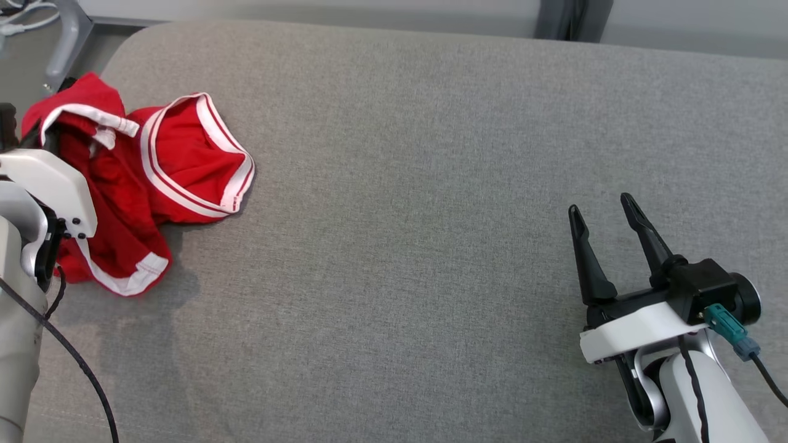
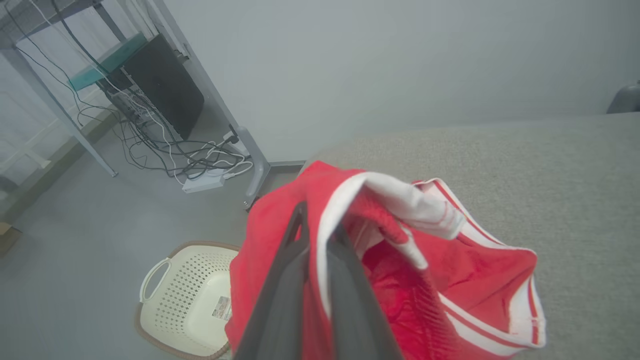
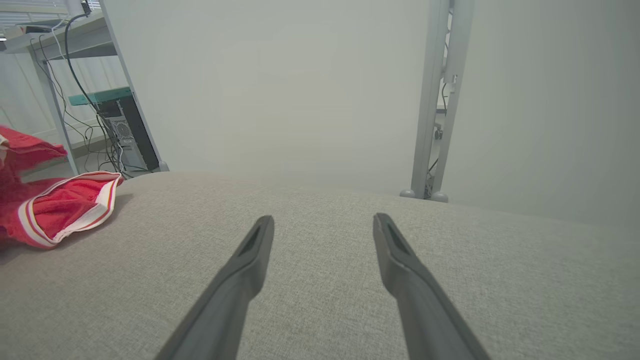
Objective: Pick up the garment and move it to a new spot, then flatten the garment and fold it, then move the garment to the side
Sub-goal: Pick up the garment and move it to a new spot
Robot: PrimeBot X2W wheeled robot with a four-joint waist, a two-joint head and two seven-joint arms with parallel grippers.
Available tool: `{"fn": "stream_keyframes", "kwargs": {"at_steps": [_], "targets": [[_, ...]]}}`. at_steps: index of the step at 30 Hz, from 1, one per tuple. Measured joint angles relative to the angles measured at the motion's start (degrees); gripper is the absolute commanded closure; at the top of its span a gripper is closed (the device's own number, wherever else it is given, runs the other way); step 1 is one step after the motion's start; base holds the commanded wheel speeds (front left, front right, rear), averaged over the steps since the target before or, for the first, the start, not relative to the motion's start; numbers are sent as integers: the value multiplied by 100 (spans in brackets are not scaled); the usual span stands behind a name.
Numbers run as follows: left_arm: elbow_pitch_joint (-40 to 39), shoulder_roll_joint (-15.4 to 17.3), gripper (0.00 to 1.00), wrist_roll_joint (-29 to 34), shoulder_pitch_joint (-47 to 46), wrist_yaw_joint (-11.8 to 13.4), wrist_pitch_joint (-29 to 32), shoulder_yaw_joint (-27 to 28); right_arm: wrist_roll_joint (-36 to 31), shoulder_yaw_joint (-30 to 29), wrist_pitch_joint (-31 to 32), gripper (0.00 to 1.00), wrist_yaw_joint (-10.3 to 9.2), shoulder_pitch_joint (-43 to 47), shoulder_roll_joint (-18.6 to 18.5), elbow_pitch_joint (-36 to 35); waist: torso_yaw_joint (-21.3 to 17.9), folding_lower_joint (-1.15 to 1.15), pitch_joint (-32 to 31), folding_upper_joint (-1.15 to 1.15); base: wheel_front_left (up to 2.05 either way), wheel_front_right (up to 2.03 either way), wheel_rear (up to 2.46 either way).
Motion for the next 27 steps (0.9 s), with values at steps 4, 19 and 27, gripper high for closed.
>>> {"fn": "stream_keyframes", "kwargs": {"at_steps": [4,19,27], "targets": [[-198,-31,100,-46,18,141,-394,71,7,-80,0,0,0,88,13,20,19,0,-205,0,0,0,0],[-1727,-422,100,-347,552,186,-1042,101,-5,-374,0,0,0,530,76,-13,-46,0,-1028,0,0,0,0],[-2927,-783,100,-454,1148,367,-936,-79,-98,-545,0,0,0,701,99,-125,-419,0,-1295,0,0,0,0]]}}
